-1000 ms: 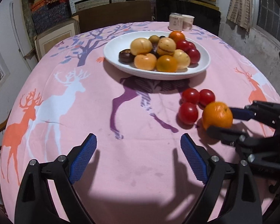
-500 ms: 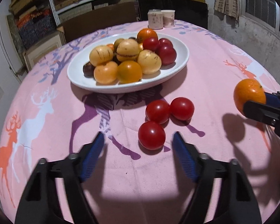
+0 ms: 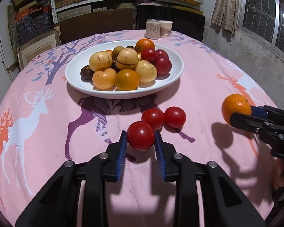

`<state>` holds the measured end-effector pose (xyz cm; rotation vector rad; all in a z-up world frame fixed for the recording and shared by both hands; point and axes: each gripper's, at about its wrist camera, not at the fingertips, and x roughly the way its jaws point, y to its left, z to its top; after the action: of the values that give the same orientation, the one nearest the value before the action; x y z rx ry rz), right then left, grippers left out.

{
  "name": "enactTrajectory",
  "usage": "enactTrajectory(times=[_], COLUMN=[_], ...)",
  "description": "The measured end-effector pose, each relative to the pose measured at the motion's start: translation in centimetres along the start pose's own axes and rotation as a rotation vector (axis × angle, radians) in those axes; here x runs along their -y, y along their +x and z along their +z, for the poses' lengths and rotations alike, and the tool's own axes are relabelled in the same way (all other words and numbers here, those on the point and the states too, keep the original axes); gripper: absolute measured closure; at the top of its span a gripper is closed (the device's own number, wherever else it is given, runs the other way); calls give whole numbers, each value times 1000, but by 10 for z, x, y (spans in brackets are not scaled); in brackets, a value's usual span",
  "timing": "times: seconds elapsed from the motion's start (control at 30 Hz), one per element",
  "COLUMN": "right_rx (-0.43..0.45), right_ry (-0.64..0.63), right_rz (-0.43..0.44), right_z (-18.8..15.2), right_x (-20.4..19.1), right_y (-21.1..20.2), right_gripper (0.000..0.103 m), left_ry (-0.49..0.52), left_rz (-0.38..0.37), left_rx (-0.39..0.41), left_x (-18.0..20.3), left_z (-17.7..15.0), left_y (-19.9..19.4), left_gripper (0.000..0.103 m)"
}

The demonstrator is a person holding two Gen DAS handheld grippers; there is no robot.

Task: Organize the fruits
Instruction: 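Grasp a red tomato with the left tool while the right tool grasps the last orange, then carry the red tomato and the orange over the plate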

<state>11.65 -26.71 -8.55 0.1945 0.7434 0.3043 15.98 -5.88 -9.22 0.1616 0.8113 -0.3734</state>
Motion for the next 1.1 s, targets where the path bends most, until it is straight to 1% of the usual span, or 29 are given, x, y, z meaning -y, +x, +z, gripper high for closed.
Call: enactTrajectory(times=[0.23, 0.33, 0.43, 0.53, 0.67, 0.8, 0.9, 1.03, 1.07, 1.1], right_rx=[-4, -29, -15, 14, 39, 3, -33, -72, -76, -76], right_ry=[11, 18, -22, -52, -69, -35, -29, -26, -34, -46], right_rz=[13, 49, 55, 64, 95, 93, 67, 51, 40, 32], right_z=[1, 6, 27, 62, 114, 161, 179, 185, 185, 185], right_x=[1, -3, -12, -23, -38, -42, -43, -45, -47, -48], right_y=[0, 2, -3, -8, -2, 37, 71, 103, 107, 111], right_gripper=[56, 56, 56, 56, 56, 56, 56, 56, 56, 55], left_ry=[-27, -55, -51, -53, -95, -90, -100, -123, -128, -131], left_rz=[-11, -33, -22, 4, 7, 50, 58, 80, 85, 92], left_rx=[15, 30, 59, 71, 55, 79, 59, 30, 25, 22], left_x=[-6, -13, -20, -30, -47, -60, -69, -79, -80, -82], left_z=[-1, 4, 16, 36, 71, 112, 139, 155, 157, 158], left_y=[-14, -25, -36, -37, -21, 3, 27, 53, 57, 61], left_gripper=[75, 75, 75, 75, 75, 75, 75, 75, 74, 70])
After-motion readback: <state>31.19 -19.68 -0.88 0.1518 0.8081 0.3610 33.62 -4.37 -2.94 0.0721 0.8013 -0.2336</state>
